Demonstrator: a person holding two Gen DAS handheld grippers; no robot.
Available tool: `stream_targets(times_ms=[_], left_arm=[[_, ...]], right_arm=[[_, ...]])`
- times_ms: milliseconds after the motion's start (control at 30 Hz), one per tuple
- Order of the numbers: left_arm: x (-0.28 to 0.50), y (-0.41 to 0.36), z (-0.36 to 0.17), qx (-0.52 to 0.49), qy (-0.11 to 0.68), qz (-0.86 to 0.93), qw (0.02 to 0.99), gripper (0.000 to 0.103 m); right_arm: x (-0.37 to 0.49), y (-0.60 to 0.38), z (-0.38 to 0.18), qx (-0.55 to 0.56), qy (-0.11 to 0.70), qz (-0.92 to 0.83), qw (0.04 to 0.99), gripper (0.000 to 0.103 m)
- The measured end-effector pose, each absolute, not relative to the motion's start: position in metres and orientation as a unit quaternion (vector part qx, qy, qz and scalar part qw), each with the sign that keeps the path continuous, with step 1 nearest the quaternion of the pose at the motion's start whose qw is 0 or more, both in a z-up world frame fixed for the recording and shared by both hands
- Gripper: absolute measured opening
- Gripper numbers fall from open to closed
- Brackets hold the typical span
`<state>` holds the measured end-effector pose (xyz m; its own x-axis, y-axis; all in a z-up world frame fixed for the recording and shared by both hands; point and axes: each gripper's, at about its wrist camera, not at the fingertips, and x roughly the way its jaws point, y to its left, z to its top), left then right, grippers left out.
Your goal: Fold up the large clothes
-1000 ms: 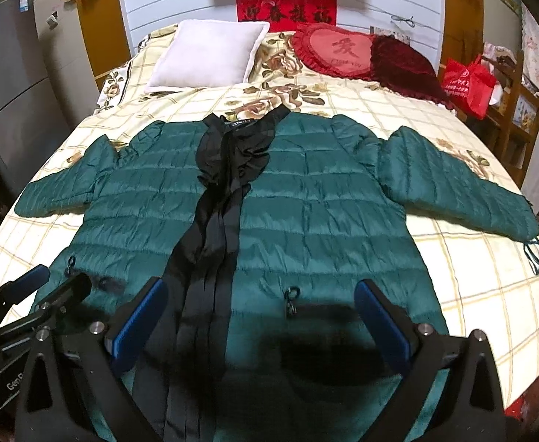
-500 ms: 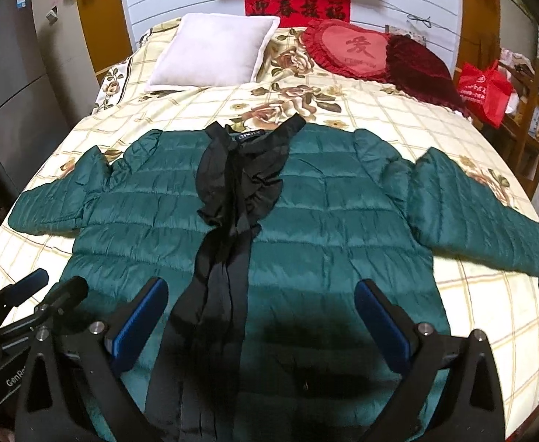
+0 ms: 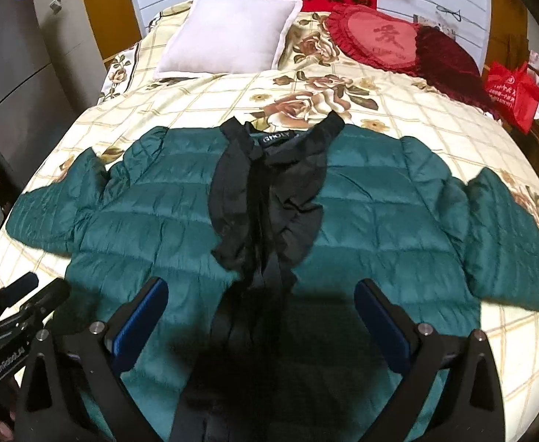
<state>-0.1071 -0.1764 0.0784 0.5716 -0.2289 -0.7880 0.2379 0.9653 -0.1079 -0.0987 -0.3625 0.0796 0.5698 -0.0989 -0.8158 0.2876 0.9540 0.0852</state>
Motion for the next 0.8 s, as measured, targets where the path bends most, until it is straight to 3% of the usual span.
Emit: stream_targets(times_ms=[800], left_arm=[[-0.029, -0.103, 0.064, -0.001, 0.446, -0.037, 0.894, 0.05]], right_arm=[[-0.038, -0.354, 0.051, 0.088, 0.465, -0.084, 0.877, 0.103]])
